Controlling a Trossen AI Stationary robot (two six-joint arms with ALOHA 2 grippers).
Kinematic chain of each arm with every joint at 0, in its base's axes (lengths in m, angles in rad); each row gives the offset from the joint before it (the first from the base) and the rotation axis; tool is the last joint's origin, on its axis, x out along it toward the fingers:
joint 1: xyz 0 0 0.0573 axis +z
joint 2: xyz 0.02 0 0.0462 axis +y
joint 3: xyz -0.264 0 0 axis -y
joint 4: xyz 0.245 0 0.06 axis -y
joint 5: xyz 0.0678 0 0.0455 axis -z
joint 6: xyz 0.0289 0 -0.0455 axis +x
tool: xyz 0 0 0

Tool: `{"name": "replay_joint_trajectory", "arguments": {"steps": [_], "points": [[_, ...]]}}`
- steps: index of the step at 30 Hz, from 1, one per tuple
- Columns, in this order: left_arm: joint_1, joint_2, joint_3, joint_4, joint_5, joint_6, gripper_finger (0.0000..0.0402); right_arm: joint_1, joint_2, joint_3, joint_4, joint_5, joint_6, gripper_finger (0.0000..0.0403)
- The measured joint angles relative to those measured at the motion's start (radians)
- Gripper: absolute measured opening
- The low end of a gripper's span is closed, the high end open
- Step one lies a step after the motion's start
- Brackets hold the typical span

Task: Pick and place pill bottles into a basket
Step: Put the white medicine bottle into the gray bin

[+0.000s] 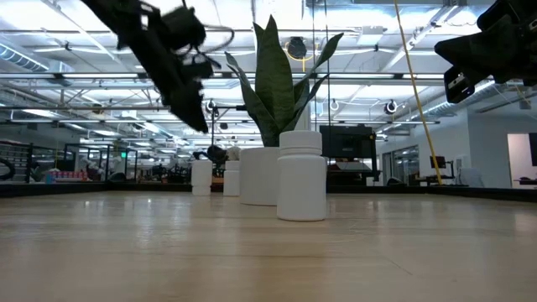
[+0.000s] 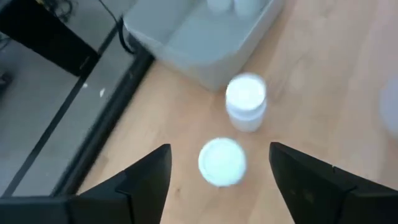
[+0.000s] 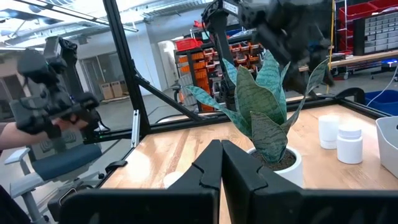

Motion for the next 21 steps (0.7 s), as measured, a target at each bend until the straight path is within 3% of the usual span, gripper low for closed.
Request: {"name": "replay_joint_trajectory", "arguments": {"steps": [9,12,16,21], "points": [[0.069,0.061,-0.049,0.138,0.031,0.051,0.0273,0.0,0.0,0.0,0.0,0.0,0.0,0.0],[0.107,0.061,-0.048,0.134,0.091,0.042,0.028,0.0,0.0,0.0,0.0,0.0,0.0,0.0],[0.161,0.061,-0.048,0.131,0.249,0.023,0.0281,0.0,0.0,0.0,0.0,0.0,0.0,0.0],[0.197,0.067,-0.048,0.123,0.281,0.007,0.0277,0.0,0.0,0.0,0.0,0.0,0.0,0.0]]}}
